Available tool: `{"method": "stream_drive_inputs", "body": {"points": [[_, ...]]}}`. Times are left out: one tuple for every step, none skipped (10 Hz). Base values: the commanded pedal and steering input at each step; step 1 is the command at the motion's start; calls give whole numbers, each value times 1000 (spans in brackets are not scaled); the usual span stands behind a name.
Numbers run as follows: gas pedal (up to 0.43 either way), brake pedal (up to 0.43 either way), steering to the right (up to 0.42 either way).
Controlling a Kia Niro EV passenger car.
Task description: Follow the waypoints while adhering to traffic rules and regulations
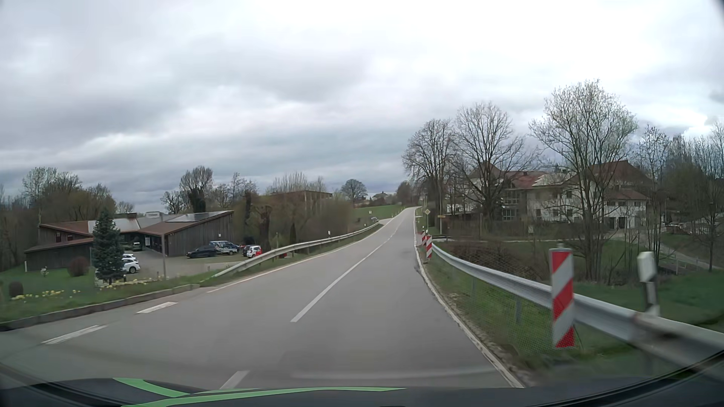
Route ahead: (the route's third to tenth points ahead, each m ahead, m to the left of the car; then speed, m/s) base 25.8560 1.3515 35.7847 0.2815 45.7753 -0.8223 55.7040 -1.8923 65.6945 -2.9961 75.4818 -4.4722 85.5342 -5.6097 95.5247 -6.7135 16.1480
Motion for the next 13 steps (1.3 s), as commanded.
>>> {"method": "stream_drive_inputs", "body": {"points": [[39, 0, 26], [39, 0, 27], [39, 0, 26], [39, 0, 26], [47, 0, 25], [59, 0, 23], [67, 0, 20], [79, 0, 19], [79, 0, 18], [79, 0, 16], [87, 0, 14], [87, 0, 11], [87, 0, 10]]}}
